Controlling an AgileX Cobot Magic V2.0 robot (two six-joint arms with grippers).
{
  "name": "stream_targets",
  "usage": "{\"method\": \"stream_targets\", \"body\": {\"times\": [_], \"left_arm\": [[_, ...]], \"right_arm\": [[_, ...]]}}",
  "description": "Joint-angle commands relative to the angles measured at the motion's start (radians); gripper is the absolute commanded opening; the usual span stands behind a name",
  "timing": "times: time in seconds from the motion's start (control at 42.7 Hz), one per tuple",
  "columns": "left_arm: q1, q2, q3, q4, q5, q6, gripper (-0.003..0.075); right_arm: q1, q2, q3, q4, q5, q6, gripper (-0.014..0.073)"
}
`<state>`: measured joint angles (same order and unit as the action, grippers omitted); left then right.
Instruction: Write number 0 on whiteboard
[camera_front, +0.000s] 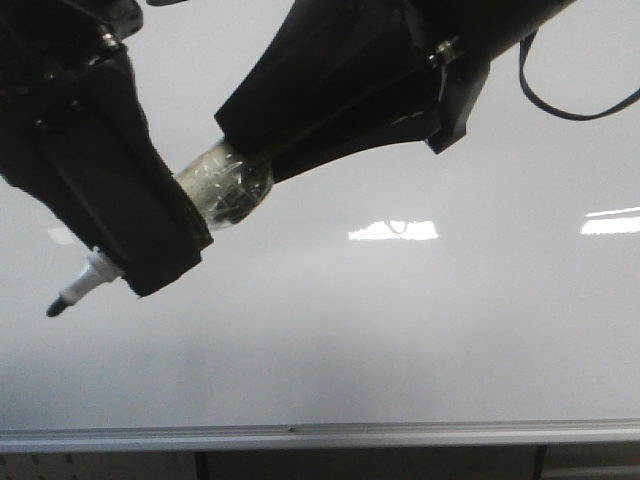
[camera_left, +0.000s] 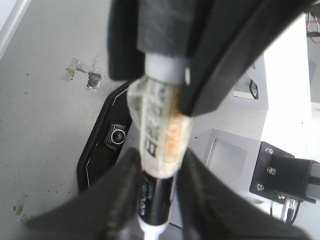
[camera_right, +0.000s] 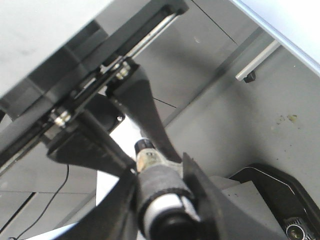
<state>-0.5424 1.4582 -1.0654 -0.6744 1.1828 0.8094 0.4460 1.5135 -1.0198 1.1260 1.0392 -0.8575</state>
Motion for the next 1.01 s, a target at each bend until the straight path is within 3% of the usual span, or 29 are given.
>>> {"method": "stream_targets", "body": {"times": [0.0, 0.094, 0.141, 0.375, 0.562, 0.703, 0.82, 0.984], "left_arm": [[-0.009, -0.036, -0.031, -0.061, -0.010, -0.007, 0.0455], [-0.009, -0.036, -0.031, -0.061, -0.015, -0.007, 0.0648], [-0.009, -0.036, -0.031, -0.061, -0.015, -0.007, 0.0685], [-0.009, -0.036, -0.031, -0.061, -0.015, -0.007, 0.0693], [-0.009, -0.036, -0.031, -0.061, -0.015, -0.007, 0.0693], [-0.009, -0.036, -0.031, -0.061, -0.013, -0.007, 0.0693], [-0.009, -0.036, -0.031, -0.061, 0.003, -0.007, 0.0652], [-0.009, -0.036, -0.031, -0.061, 0.023, -0.007, 0.0430]], "right_arm": [[0.002, -0.038, -0.030, 0.060, 0.027, -0.023, -0.0069], [0.002, -0.041, -0.029, 0.060, 0.030, -0.023, -0.0069], [0.002, -0.041, -0.029, 0.060, 0.033, -0.023, -0.0069], [0.002, -0.041, -0.029, -0.001, 0.104, -0.005, -0.0069], [-0.012, -0.041, -0.029, -0.213, 0.196, 0.133, -0.0069], [-0.058, -0.051, -0.029, -0.350, 0.188, 0.241, -0.0067], [-0.116, -0.096, -0.029, -0.449, 0.103, 0.338, -0.0067], [-0.187, -0.212, -0.029, -0.606, -0.071, 0.417, -0.0067]]}}
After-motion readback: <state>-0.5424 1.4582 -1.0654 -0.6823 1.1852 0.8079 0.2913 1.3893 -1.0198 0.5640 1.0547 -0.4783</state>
